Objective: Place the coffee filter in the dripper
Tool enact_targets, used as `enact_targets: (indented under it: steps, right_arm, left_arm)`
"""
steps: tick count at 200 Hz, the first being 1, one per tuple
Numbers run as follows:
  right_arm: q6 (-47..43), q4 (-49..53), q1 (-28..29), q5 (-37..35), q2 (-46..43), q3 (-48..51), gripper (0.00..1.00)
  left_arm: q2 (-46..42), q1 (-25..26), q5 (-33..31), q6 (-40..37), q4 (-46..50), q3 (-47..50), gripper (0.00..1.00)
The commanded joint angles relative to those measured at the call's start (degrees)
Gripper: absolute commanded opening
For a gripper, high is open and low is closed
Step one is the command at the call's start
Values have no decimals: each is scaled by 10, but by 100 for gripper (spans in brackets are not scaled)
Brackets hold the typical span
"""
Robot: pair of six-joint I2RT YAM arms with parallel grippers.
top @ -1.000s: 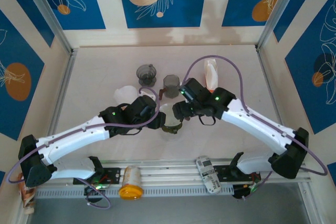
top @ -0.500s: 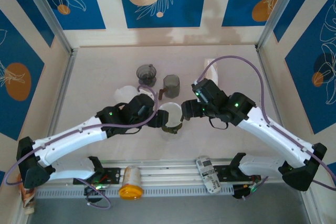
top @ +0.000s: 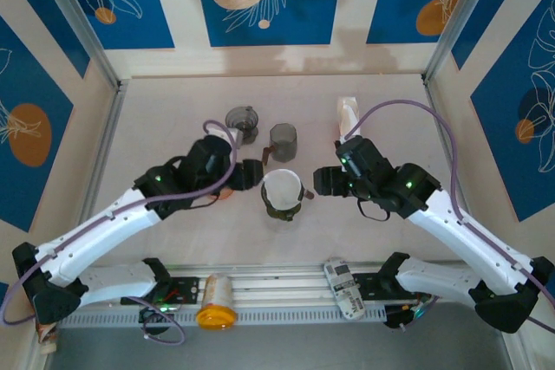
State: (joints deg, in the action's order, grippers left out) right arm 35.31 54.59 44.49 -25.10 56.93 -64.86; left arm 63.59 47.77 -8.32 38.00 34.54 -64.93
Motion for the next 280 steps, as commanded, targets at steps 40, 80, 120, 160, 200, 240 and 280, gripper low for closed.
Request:
enact_targets:
  steps: [40,80,120,160,200,240,280]
  right_arm:
    - [8,-6,-14,10,-20,16,75]
    - [4,1,-26,17,-30,18,75]
    - [-2,15,-38,22,-34,13,75]
    - [-7,25,-49,23,-41,10,75]
    - [-6,25,-62,32,-51,21,75]
    - [-9,17,-71,39,-70,38,75]
    - [-17,13,-89,54,-79,51,75]
  left_arm:
    - [153,-69,51,-99,60,-193,61]
    - [301,-108,79,-117,78,-298,54]
    - [431,-122,86,-139,111,-405,52]
    - [521,-128,82,-142,134,-457,56]
    - [576,-130,82,-147,149,-500,58]
    - [613,-133,65,-153,179,-525,56]
    - [638,-133,59,-151,185,-533,50]
